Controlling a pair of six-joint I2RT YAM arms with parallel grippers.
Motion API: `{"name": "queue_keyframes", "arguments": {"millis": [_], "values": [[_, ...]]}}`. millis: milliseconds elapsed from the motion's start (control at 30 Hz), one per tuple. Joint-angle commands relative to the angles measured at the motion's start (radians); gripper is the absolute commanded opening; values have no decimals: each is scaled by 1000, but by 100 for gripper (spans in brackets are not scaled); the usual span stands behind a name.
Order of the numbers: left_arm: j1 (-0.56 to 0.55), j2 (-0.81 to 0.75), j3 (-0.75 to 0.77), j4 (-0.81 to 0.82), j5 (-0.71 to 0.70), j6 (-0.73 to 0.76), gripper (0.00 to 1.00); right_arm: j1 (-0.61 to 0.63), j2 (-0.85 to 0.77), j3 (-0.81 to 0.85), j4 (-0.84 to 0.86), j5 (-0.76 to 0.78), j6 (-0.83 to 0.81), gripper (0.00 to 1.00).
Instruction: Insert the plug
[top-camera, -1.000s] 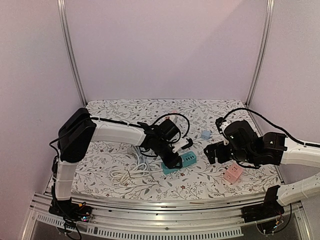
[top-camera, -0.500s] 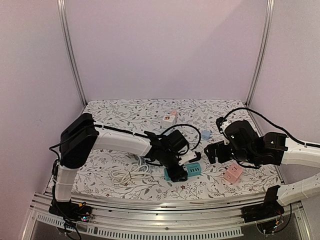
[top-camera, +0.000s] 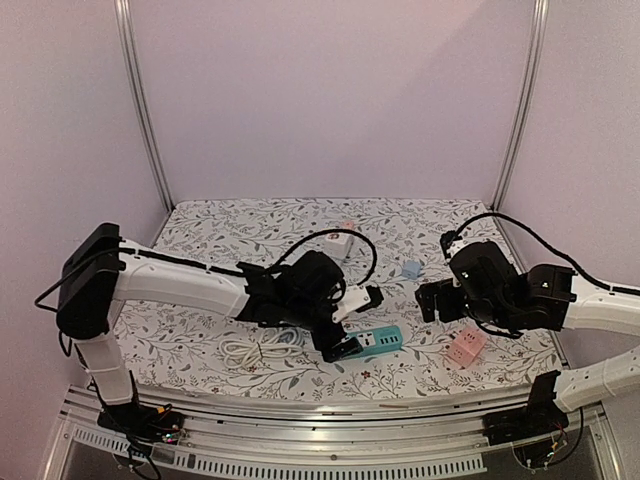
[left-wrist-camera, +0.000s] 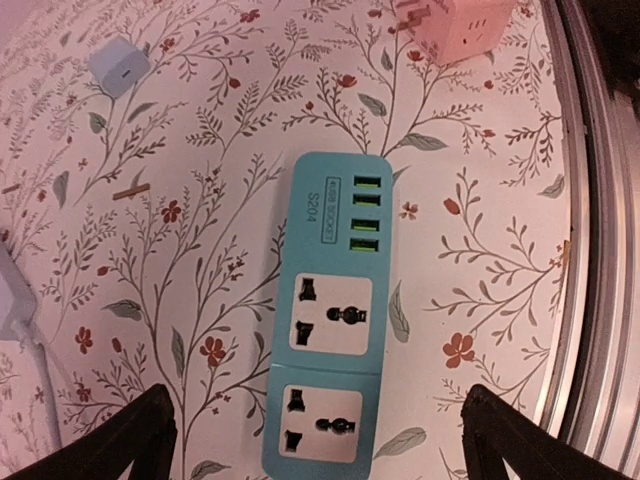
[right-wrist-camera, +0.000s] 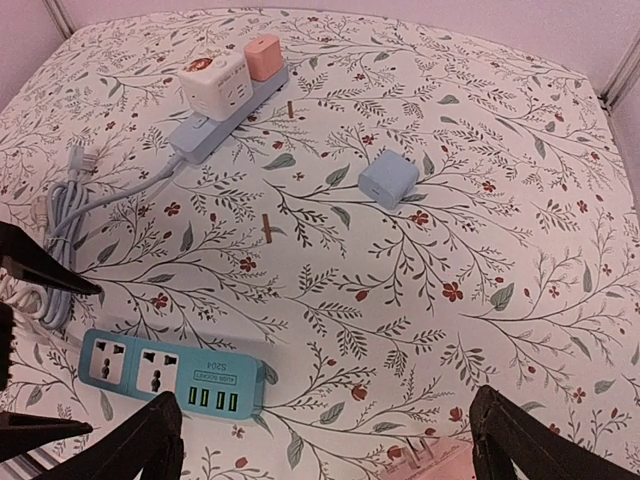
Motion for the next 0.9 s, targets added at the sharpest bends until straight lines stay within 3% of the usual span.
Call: {"name": "queue_keyframes", "arguments": {"millis": [0, 133, 233, 433, 867], "values": [[-8, -148, -156, 282, -123, -11, 99, 6, 22, 24, -20, 95, 47, 99], [5, -242, -335, 511, -380, -28, 99, 4, 70, 53, -16, 111, 67, 99], [39, -265, -374, 512, -444, -66, 99, -7, 141, 97, -32, 125, 102, 99], [73, -315, -450, 530, -414, -117, 99, -57, 282, 200, -52, 95, 93, 99], [78, -393, -613, 642, -349, -146, 96, -280, 522, 381, -108, -133, 142, 99]]}}
